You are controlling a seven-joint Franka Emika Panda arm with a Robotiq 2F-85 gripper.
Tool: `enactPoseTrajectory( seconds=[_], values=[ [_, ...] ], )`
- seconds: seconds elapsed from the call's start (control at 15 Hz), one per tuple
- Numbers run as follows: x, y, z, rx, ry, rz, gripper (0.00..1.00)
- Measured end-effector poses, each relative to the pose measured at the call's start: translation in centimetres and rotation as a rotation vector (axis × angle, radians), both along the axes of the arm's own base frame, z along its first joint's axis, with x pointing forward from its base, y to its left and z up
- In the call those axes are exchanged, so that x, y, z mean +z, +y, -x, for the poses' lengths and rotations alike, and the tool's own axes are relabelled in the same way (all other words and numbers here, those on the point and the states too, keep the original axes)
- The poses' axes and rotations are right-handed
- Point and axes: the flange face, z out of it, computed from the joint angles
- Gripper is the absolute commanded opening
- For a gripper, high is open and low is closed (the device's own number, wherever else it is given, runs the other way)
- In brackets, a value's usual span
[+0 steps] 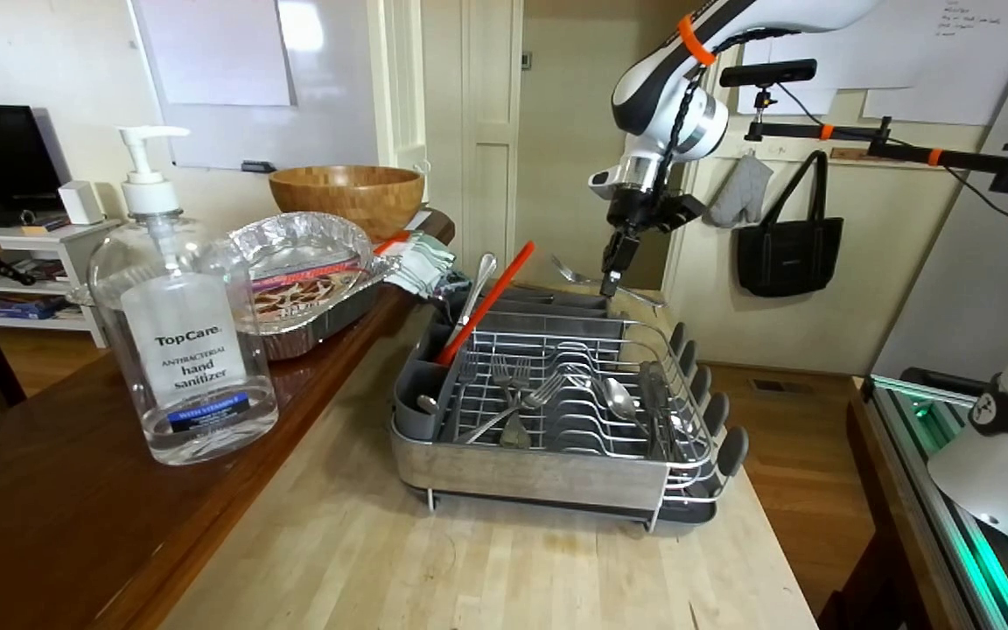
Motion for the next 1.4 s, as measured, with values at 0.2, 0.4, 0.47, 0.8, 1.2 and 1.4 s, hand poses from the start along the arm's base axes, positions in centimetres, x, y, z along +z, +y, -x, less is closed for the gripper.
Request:
enactPoseTrajectory(
  seconds=[0.2,0.4,0.47,0.8,1.2,1.4],
  values=[
    [0.3,-1.5,-2.7,-0.085,-0.024,0.055,0.02],
    [-0.3,-1.8,-5.8,-0.152,-0.025,0.116,0.02],
    [-0.8,-1.4,-6.8,-0.168,-0.015,0.135,0.02],
    [-5.4,3.7,-9.8,-0.208,0.067,0.219,0.10],
    [-6.8,6.3,-10.3,-0.203,0.089,0.217,0.02],
    [-6.3,5.7,-10.6,-0.227,0.044,0.239,0.02]
  ],
)
